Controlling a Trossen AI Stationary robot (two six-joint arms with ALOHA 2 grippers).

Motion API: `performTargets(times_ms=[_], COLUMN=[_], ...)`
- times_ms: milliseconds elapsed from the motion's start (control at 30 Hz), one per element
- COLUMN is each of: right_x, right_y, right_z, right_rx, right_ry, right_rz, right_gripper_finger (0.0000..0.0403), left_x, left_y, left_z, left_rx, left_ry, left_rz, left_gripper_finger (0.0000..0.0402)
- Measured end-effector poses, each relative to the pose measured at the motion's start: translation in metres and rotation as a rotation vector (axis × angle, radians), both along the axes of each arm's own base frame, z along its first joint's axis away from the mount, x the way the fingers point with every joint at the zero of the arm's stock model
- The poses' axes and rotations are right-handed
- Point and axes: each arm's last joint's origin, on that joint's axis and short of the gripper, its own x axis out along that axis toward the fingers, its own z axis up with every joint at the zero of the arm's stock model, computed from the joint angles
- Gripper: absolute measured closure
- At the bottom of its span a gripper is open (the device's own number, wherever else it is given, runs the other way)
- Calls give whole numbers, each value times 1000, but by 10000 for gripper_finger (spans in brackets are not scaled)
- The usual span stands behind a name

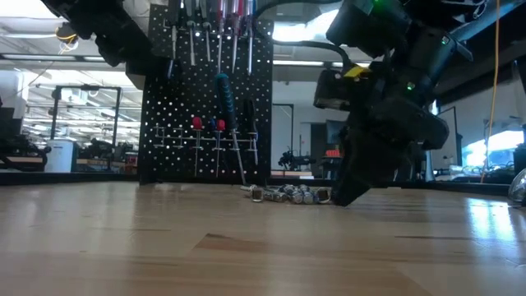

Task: Hang tools onto peg board
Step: Put the socket into the black bin on the peg board

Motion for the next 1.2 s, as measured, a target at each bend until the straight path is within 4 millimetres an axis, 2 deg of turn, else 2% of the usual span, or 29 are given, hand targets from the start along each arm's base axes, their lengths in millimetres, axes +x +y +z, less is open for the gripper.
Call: performTargets(times_ms=[100, 233, 367, 500, 733, 933, 1033, 1200], right_x=[-7, 2, 25, 57, 110, 159, 181, 208], right_y=[-2, -2, -7, -24, -73, -118, -139, -165], right_z=[19, 72, 111, 146, 179, 195, 198, 187], right_rx=[-22, -75, -139, -195, -307, -348, -358, -357], right_ry=[59, -43, -214, -462, -770, -913, -953, -971], right_rz=[-5, -16, -2, 5, -77, -119, -134, -139], right_gripper_finger=[294, 294, 294, 292, 290, 289, 289, 288], left_x=[0, -1, -2, -6, -24, -31, -32, -32], left_y=[0, -4, -6, -10, -20, -25, -27, -26], left_z=[0, 0, 0, -4, -17, -20, -20, -20], left_rx=[0, 0, 7, -3, -78, -88, -84, -81], left_ry=[1, 0, 0, 40, 195, 218, 221, 220], left_rz=[0, -20, -29, -33, 2, 12, 6, 12], left_gripper_finger=[210, 210, 210, 210, 210, 210, 210, 210])
